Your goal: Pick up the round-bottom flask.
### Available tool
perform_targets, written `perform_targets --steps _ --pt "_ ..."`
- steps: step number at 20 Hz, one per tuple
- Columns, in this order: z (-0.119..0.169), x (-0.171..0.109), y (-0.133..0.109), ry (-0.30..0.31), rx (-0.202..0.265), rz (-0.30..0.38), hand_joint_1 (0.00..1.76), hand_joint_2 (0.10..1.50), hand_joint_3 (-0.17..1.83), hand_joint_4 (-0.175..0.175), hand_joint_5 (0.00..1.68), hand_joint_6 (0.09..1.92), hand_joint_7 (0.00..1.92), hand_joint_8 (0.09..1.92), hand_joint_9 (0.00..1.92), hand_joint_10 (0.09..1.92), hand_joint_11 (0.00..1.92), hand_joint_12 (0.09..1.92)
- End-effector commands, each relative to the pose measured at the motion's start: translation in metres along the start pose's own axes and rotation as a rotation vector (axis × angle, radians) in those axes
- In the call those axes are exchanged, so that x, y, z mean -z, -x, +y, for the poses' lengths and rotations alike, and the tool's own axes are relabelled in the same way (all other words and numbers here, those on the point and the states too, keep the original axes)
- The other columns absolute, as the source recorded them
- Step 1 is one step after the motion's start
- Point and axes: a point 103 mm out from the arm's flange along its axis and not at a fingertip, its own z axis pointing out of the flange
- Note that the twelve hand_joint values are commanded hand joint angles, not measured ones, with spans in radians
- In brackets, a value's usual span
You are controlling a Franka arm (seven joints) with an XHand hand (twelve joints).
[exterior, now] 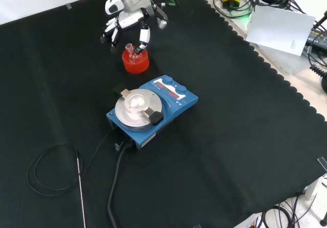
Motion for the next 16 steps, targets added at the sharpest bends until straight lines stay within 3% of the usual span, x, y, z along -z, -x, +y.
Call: perform_targets --steps 1,7,8,10,16 --pt "0.004 0.005 0.020 0.005 0.009 0.022 0.93 0.58 0.69 -0.024 0.74 0.41 0.08 0.56 0.25 0.66 0.05 1.41" --pt "0.004 0.007 0.026 0.006 0.008 0.017 0.94 0.59 0.69 -0.052 0.84 0.61 0.10 0.57 0.27 0.66 0.06 1.42" --pt "0.001 0.003 0.010 0.012 0.003 -0.006 0.94 0.59 0.69 -0.054 0.84 0.62 0.10 0.57 0.27 0.66 0.06 1.42" --pt "0.000 0.002 0.004 0.006 0.015 0.007 0.94 0.59 0.69 -0.055 0.84 0.63 0.10 0.57 0.27 0.66 0.06 1.42" --pt "0.003 0.007 0.023 -0.005 0.011 0.021 0.94 0.60 0.69 -0.057 0.84 0.64 0.11 0.57 0.28 0.66 0.06 1.42"
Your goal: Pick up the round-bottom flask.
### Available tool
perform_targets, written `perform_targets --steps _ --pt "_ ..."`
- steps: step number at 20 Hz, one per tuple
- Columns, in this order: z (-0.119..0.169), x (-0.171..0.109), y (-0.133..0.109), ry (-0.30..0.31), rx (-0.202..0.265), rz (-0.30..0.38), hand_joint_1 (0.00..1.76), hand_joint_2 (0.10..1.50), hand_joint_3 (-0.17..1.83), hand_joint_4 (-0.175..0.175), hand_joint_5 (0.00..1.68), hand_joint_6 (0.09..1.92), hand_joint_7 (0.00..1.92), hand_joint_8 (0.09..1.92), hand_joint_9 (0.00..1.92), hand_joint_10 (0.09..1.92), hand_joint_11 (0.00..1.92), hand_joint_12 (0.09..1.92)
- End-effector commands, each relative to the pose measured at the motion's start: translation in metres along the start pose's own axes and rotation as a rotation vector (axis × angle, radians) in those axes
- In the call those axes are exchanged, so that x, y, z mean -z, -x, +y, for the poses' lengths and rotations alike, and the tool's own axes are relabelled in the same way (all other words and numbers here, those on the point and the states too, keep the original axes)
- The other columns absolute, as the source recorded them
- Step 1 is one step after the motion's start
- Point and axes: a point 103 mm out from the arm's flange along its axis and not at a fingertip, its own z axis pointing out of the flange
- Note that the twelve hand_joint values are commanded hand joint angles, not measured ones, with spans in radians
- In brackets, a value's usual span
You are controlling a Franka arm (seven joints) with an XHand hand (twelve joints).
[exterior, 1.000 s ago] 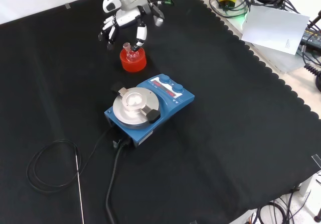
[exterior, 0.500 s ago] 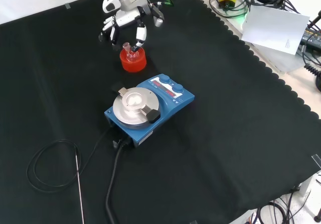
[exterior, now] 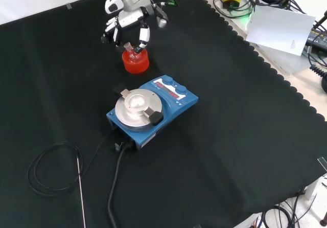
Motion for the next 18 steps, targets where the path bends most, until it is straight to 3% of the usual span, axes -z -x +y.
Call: perform_targets --steps 1,4,5,7,14,16,18 --pt "0.002 0.006 0.016 -0.003 0.001 0.010 0.94 0.60 0.69 -0.058 0.84 0.64 0.11 0.57 0.28 0.66 0.06 1.42" --pt "0.002 0.007 0.016 -0.002 0.000 0.008 0.94 0.60 0.69 -0.063 0.86 0.65 0.12 0.57 0.28 0.66 0.06 1.42" --pt "-0.001 0.002 0.000 0.005 -0.006 -0.015 0.94 0.60 0.69 -0.065 0.86 0.66 0.12 0.57 0.28 0.66 0.06 1.42" --pt "-0.002 0.000 -0.006 0.003 -0.004 -0.010 0.94 0.60 0.69 -0.067 0.86 0.66 0.12 0.58 0.28 0.66 0.06 1.42" --pt "0.000 0.007 0.016 -0.005 -0.004 0.008 0.93 0.60 0.69 -0.070 0.87 0.67 0.13 0.58 0.29 0.67 0.06 1.42" --pt "0.000 0.008 0.018 0.008 -0.006 0.005 0.93 0.61 0.69 -0.095 0.96 0.66 0.14 0.59 0.30 0.67 0.06 1.42" --pt "-0.002 0.009 0.016 0.060 0.001 -0.011 1.03 0.71 0.58 0.079 1.11 0.73 0.18 0.60 0.34 0.67 0.09 1.41"
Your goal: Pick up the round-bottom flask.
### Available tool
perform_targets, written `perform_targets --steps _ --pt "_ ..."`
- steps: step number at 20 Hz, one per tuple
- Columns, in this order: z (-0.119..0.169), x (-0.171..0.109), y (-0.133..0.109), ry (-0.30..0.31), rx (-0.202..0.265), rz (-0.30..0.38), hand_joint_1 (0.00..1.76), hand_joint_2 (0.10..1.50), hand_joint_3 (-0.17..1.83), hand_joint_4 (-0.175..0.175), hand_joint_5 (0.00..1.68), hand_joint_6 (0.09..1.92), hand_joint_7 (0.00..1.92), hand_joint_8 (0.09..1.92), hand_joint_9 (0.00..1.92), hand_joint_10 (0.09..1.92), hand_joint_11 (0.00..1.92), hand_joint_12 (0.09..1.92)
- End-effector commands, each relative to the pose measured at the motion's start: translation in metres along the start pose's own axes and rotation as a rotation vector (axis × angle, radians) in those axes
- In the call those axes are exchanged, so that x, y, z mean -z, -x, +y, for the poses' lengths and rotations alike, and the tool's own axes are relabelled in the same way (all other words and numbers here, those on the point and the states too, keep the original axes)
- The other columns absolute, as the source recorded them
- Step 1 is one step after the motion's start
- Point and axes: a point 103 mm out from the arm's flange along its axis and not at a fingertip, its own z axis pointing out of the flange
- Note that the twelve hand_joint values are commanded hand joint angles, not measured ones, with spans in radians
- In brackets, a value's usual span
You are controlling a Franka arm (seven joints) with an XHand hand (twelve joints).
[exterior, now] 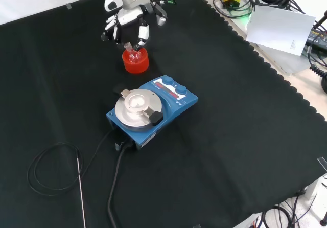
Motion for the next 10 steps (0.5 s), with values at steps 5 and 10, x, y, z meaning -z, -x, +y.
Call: perform_targets --steps 5,10 --pt "-0.003 0.007 0.000 0.098 0.029 -0.040 1.12 0.63 0.75 0.153 1.23 0.79 0.29 0.62 0.48 0.63 0.21 1.37" --pt "-0.020 0.008 -0.040 0.101 0.020 -0.053 1.12 0.61 0.80 0.144 1.23 0.82 0.31 0.62 0.51 0.61 0.23 1.36"
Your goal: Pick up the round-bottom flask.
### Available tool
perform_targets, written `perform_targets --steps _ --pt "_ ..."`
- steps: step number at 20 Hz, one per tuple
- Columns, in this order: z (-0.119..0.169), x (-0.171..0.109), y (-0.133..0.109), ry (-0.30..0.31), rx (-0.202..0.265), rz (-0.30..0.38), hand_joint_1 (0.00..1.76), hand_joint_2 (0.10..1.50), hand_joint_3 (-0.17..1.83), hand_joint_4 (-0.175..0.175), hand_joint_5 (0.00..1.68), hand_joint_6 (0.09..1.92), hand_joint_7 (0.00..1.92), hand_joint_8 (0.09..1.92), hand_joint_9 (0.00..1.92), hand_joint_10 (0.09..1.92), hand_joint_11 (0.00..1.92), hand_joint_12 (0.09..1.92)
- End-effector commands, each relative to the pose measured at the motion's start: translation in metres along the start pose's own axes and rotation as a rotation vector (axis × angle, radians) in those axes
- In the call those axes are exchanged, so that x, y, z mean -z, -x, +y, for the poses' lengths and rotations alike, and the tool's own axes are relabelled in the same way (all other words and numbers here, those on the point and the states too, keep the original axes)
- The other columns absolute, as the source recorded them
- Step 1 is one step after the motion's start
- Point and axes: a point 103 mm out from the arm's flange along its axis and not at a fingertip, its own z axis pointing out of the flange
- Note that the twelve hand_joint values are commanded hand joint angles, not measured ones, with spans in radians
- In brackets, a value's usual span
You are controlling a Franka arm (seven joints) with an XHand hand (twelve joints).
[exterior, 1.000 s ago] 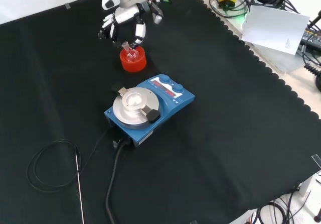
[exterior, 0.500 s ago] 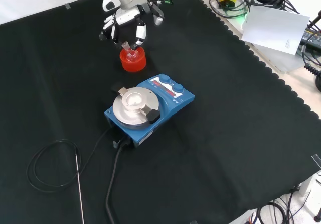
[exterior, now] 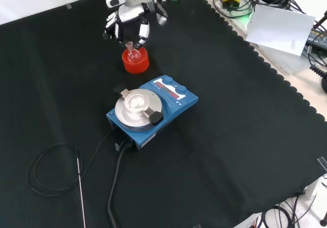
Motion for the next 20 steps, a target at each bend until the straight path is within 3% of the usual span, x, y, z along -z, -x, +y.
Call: perform_targets --steps 1,5,11,20 --pt "-0.015 0.009 -0.043 0.006 0.002 -0.011 1.12 0.61 0.80 0.143 1.23 0.82 0.31 0.62 0.51 0.61 0.23 1.36" --pt "-0.012 0.021 -0.033 -0.008 0.026 0.016 1.13 0.60 0.81 0.125 1.23 0.83 0.31 0.62 0.52 0.61 0.24 1.36" --pt "-0.019 0.053 -0.012 0.025 0.048 0.021 1.13 0.60 0.82 0.114 1.23 0.84 0.32 0.63 0.52 0.61 0.24 1.36" --pt "-0.044 0.087 -0.048 0.069 0.056 -0.016 1.13 0.60 0.82 0.108 1.23 0.84 0.32 0.63 0.52 0.61 0.24 1.36"
